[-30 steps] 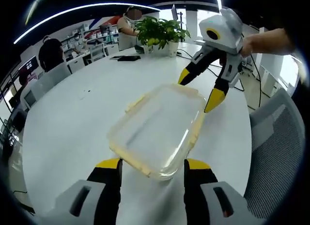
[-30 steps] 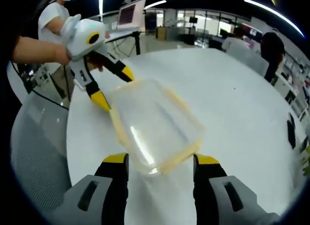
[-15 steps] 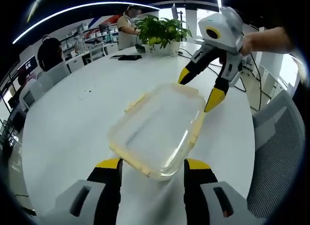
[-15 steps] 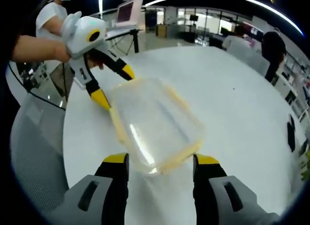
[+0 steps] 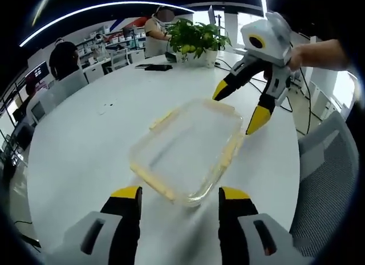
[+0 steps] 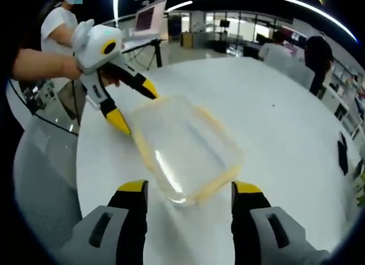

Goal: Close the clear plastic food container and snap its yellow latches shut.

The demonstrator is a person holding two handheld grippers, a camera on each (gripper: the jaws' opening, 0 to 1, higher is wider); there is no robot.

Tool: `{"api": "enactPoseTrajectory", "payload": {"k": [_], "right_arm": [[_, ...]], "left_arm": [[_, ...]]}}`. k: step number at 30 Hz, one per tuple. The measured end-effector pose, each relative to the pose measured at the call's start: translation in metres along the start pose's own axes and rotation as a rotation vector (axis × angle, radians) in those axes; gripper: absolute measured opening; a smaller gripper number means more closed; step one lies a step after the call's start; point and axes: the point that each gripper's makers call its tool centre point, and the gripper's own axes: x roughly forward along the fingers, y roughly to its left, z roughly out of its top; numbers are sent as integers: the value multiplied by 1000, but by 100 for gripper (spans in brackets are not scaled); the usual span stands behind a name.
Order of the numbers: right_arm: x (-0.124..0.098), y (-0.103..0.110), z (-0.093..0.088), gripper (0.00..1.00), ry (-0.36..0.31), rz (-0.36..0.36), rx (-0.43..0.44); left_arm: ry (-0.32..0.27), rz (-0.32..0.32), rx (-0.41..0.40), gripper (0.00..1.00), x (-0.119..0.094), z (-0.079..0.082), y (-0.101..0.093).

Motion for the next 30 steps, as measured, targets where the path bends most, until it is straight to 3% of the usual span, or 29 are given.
{"api": "enactPoseTrajectory", "payload": {"k": [16,30], "right_arm": [[-45,13,-10,68,-118,-101,85],[-87,34,-28,79,-165,-193,132]], "left_arm": [[-95,84,-72,64,-49,5,-7],[-149,125,-126,73,-92,-2,-39]]}}
